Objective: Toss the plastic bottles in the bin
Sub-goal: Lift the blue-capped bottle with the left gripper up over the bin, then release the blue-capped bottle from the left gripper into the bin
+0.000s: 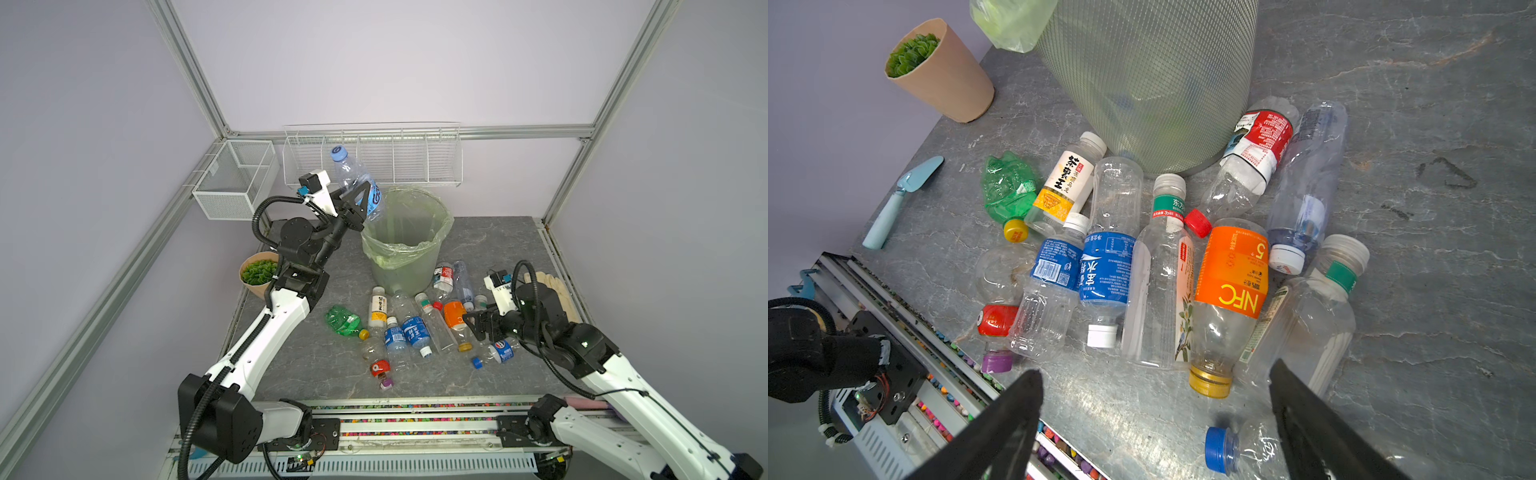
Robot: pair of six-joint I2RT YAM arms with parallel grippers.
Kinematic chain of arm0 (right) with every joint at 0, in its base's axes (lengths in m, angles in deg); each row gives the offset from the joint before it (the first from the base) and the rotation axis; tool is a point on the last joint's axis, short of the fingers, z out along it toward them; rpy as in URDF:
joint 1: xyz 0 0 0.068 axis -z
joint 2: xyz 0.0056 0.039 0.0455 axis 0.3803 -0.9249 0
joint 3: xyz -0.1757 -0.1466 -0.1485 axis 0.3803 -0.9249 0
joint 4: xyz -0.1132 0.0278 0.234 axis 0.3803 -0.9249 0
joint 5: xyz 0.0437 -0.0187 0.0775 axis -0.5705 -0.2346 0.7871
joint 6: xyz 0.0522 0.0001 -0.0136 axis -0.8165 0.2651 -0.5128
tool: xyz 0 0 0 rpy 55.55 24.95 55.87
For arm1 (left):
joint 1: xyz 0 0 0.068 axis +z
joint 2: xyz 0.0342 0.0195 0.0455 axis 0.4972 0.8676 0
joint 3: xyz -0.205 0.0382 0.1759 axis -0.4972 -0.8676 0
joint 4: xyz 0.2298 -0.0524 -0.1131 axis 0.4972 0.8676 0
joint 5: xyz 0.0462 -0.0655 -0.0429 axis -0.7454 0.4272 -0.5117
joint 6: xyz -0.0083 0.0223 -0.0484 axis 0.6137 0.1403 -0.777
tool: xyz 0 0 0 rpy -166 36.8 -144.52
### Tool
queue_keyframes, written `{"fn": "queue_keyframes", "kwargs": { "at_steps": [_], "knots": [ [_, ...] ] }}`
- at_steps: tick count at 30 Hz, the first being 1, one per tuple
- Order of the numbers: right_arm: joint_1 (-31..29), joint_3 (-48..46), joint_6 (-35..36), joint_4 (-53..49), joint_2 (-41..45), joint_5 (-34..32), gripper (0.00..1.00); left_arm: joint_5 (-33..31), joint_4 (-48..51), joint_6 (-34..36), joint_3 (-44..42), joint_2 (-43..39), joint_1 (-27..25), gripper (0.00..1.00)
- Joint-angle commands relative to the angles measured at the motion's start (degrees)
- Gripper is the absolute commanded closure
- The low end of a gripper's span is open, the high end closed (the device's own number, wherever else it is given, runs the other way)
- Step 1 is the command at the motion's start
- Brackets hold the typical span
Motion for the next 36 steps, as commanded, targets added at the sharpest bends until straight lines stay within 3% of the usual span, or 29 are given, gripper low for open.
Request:
{"fn": "queue_keyframes", "kwargs": {
  "at_steps": [1, 21, 25, 26, 28, 31, 33, 36],
  "knots": [
    [0.02, 0.13, -0.63, -0.51, 0.67, -0.47, 0.12, -0.78, -2.93, -1.23, 2.15, 1.21, -1.28, 0.67],
    [-0.03, 0.03, -0.64, -0.58, 0.47, -0.40, 0.12, -2.33, -1.40, 0.17, 3.75, 9.65, -6.59, 0.67],
    [-0.05, 0.13, -0.76, -0.59, 0.54, -0.36, 0.12, -2.45, 10.24, 1.81, 8.39, 13.27, -8.67, 0.66],
    [-0.01, 0.12, -0.79, -0.61, 0.62, -0.37, 0.11, -1.33, 14.46, 3.09, 10.33, 14.48, -9.02, 0.61],
    [-0.05, 0.12, -0.74, -0.71, 0.84, -0.49, 0.12, 0.46, 21.89, 4.58, 14.43, 15.82, -9.44, 0.27],
    [-0.05, -0.05, -0.54, -1.13, 1.10, -0.71, 0.11, -2.04, 17.80, 4.09, 12.53, 12.66, -9.49, 0.00],
    [0.02, -0.27, -0.46, -1.01, 1.25, -0.80, 0.12, -2.86, 15.60, 4.32, 12.02, 10.41, -9.45, 0.01],
    [0.01, -0.31, -0.61, -0.56, 1.01, -0.67, 0.12, -2.68, 19.84, 5.72, 15.07, 8.99, -9.54, 0.01]
  ]
}}
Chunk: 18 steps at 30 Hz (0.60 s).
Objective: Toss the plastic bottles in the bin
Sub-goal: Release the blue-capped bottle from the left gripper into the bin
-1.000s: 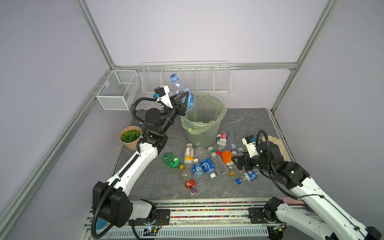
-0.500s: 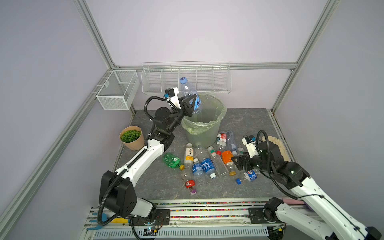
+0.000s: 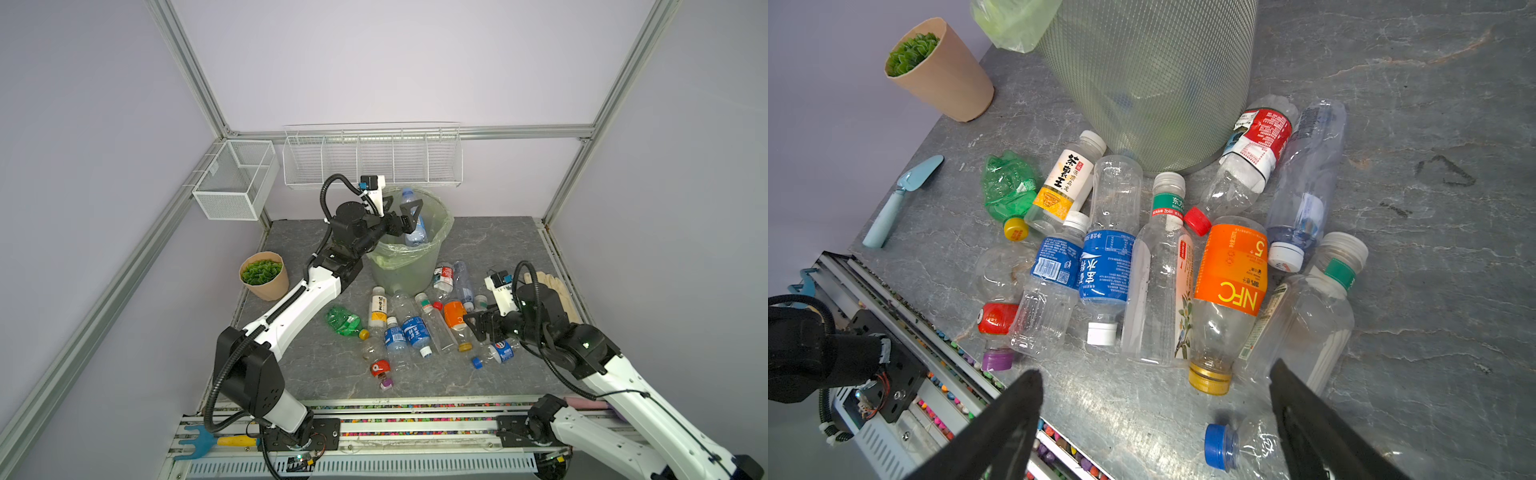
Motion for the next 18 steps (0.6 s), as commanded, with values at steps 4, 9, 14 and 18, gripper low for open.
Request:
{"fn": "queue_keyframes", "kwargs": {
  "at_steps": [4, 9, 14, 18],
  "knots": [
    [0.01, -0.29, -0.91, 0.25, 0.05, -0.29, 0.12, -1.41, 2.69, 2.58, 2.77, -5.61, -0.25, 0.01],
    [-0.02, 0.04, -1.10, -0.50, 0.09, -1.01, 0.12, -1.85, 5.67, 2.83, 3.43, -7.51, -0.25, 0.01],
    [0.00, 0.98, -2.81, -2.08, -1.41, -3.03, 0.12, -2.87, 9.85, 2.05, 4.35, -8.08, -0.34, 0.00],
    [-0.01, 2.12, -5.14, -4.45, -3.51, -6.70, 0.12, -3.33, 13.68, 1.63, 4.86, -8.49, -0.34, 0.01]
  ]
}}
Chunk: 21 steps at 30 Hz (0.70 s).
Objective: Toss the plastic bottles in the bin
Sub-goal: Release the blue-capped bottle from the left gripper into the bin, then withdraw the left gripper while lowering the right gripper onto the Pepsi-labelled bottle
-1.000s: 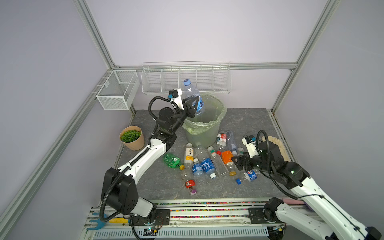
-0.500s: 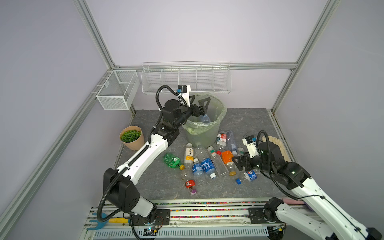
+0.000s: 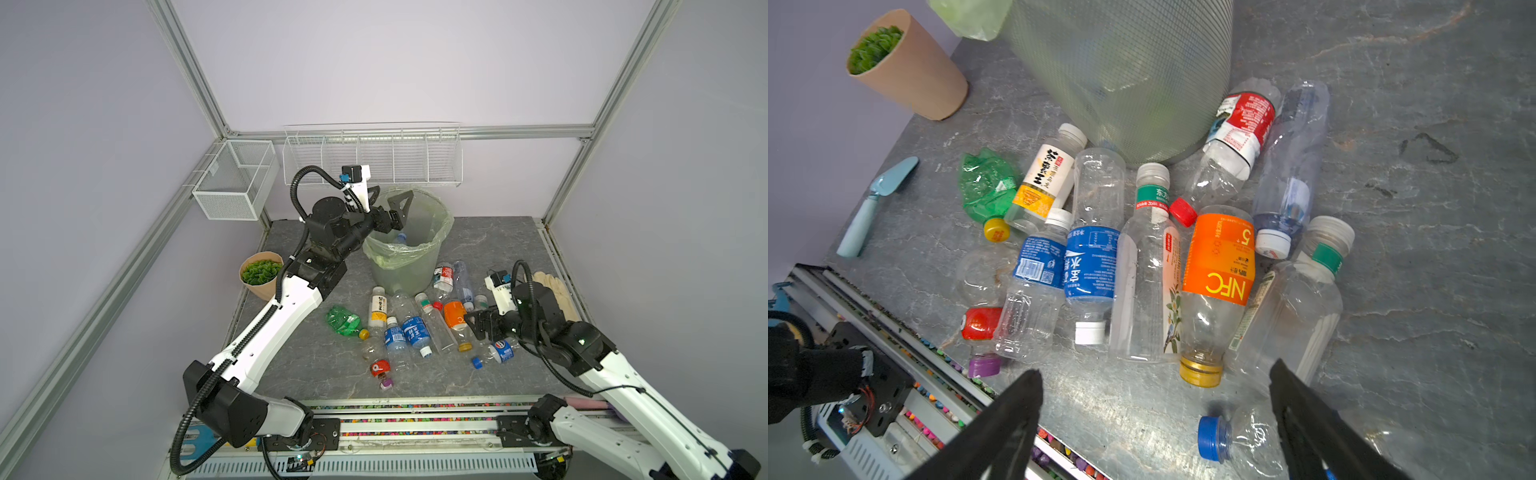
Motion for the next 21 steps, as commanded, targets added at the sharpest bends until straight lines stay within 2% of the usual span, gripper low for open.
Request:
{"fn": "queue_keyframes", "kwargs": {
  "at_steps": [1, 7, 13, 18, 21],
  "knots": [
    [0.07, 2.05, -3.39, -3.46, -1.74, -4.90, 0.11, -1.08, 5.27, -0.51, 2.12, -1.02, -0.29, 0.01],
    [1.85, 4.21, -9.34, -9.63, -6.60, -10.38, 0.11, -2.13, 15.08, -0.37, 3.64, -0.59, -0.30, 0.01],
    [7.49, 5.09, -17.00, -16.85, -10.83, -10.08, 0.11, -3.13, 23.61, 0.13, 4.42, -0.69, -0.29, 0.01],
    [14.45, 2.36, -22.34, -18.44, -11.18, -3.72, 0.11, -9.89, 28.32, -1.65, 1.96, -3.84, -0.22, 0.01],
    [19.00, -0.69, -23.53, -16.89, -10.87, 2.90, 0.11, -11.72, 29.01, -1.12, -0.79, -6.66, 0.43, 0.01]
  ]
}}
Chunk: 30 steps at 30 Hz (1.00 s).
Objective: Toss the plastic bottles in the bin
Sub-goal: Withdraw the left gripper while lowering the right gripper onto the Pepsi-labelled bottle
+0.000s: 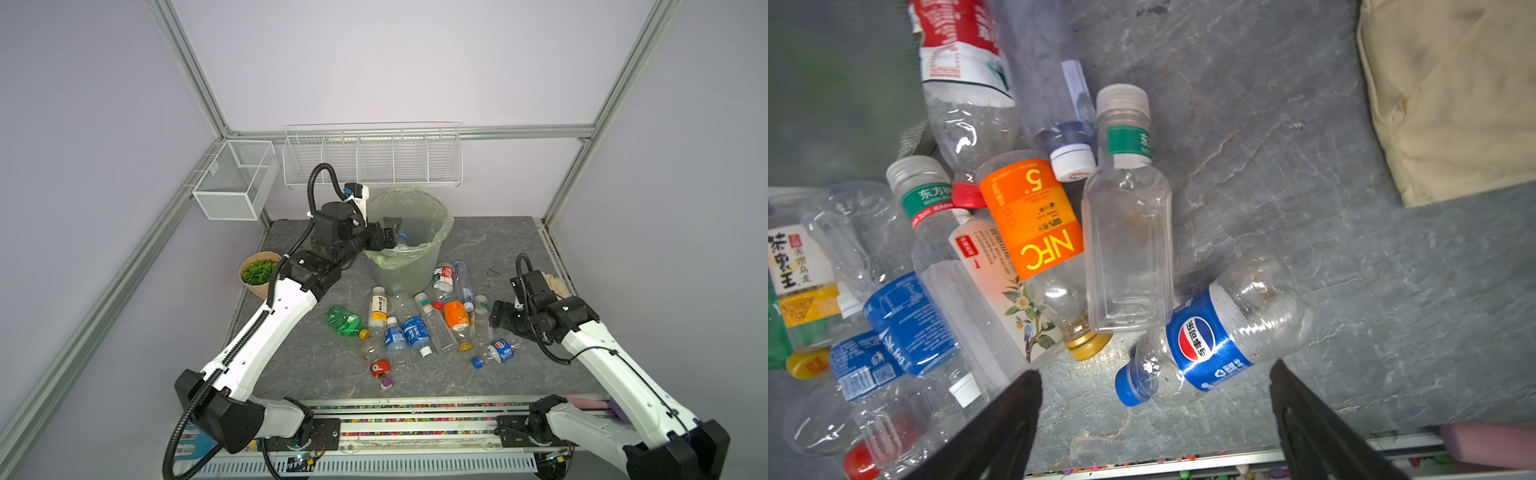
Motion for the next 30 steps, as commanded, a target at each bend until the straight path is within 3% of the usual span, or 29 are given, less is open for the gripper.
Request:
{"fn": "queue_keyframes", "kwargs": {
  "at_steps": [1, 21, 30],
  "knots": [
    [3.87, -4.62, -5.15, -1.08, 0.50, 8.37, 0.11, -3.93, 3.39, -0.49, -2.68, -4.42, 0.58, 0.01],
    [9.34, -12.30, -18.01, 2.17, -0.60, 11.02, 0.11, -5.46, 2.52, -6.56, -23.90, -19.33, 8.57, 0.01],
    [9.60, -15.76, -21.75, 7.63, -1.99, 8.74, 0.10, 1.32, -0.91, -11.92, -31.95, -22.12, 15.08, 0.01]
  ]
}}
